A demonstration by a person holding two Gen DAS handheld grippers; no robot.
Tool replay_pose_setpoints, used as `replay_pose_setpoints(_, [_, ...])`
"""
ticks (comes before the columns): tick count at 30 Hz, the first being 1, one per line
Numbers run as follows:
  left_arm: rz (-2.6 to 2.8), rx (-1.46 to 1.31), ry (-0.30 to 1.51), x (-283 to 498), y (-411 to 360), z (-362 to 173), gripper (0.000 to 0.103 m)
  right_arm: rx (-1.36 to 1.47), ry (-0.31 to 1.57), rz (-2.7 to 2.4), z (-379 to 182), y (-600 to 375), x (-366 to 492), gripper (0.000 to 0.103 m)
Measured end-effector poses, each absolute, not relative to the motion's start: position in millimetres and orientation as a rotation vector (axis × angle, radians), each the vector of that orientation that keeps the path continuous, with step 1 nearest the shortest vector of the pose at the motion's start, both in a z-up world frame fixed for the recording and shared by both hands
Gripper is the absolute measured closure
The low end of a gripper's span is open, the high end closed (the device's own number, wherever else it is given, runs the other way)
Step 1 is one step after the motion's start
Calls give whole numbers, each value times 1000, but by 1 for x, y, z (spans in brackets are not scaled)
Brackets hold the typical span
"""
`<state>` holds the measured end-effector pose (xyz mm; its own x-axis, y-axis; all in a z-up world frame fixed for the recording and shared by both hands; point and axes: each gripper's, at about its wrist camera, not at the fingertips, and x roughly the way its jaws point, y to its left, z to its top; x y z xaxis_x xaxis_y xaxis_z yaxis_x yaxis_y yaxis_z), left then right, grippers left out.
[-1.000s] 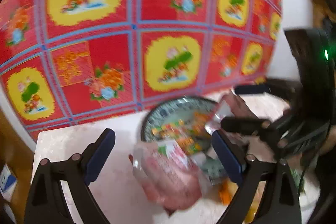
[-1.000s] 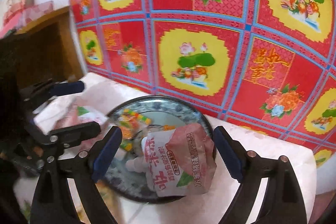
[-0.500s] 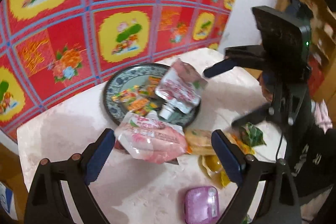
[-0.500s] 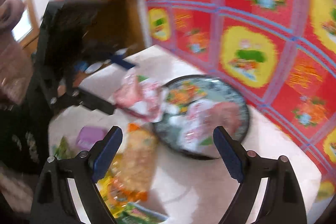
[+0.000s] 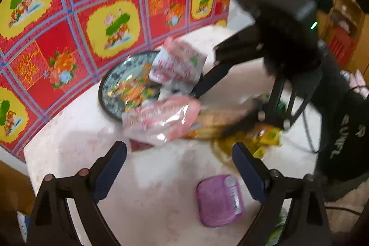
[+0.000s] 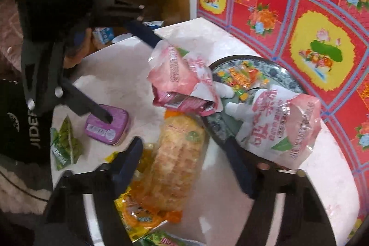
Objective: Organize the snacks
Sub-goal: 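Grasp the orange-wrapped pastry with the right tool while the left tool grasps the purple tin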
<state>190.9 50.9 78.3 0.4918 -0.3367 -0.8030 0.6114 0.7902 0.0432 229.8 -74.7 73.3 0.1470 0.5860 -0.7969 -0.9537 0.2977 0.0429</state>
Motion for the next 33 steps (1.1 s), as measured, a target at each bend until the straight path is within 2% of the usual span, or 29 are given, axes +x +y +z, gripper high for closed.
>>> replay_pose_setpoints(1, [-586, 351, 891, 189, 51, 77, 8, -556, 814, 1194, 73, -74, 229, 51])
replay_pose_setpoints(2, [-592, 352, 896, 189, 50, 76, 9, -562, 822, 1212, 72, -72, 228, 66])
replay_pose_setpoints(6, [-593, 340, 893, 189, 49, 75, 14, -645, 754, 1214, 70, -71, 213, 67])
replay_pose_setpoints(9, [-567, 286, 883, 197, 57, 79, 31, -663, 742, 1226, 72, -71, 208, 67])
replay_pose_setpoints(11, [-552, 234, 873, 202, 65, 84, 49, -665, 746, 1231, 72, -70, 210, 67])
replay_pose_setpoints(12, [-545, 205, 865, 204, 69, 86, 51, -664, 749, 1232, 72, -71, 211, 67])
replay_pose_setpoints(14, [-536, 155, 861, 211, 75, 87, 64, -664, 751, 1232, 73, -74, 210, 67])
replay_pose_setpoints(17, [-464, 138, 889, 224, 77, 80, 72, -675, 744, 1226, 73, -73, 210, 67])
replay_pose_setpoints(25, [-371, 85, 929, 256, 79, 58, 72, -698, 728, 1213, 73, -73, 207, 67])
replay_pose_setpoints(26, [-348, 68, 911, 259, 82, 59, 70, -701, 726, 1211, 73, -73, 207, 66])
replay_pose_setpoints(28, [-302, 33, 912, 266, 88, 58, 61, -721, 734, 1192, 70, -70, 208, 55])
replay_pose_setpoints(29, [-301, 10, 926, 268, 92, 57, 61, -747, 749, 1170, 65, -67, 208, 46])
replay_pose_setpoints(31, [-302, -31, 943, 267, 102, 58, 58, -737, 766, 1160, 63, -66, 212, 44])
replay_pose_setpoints(32, [-300, -35, 944, 265, 104, 59, 48, -732, 777, 1163, 63, -66, 214, 44])
replay_pose_setpoints(33, [-302, -29, 946, 263, 106, 62, 42, -724, 780, 1168, 64, -66, 215, 44])
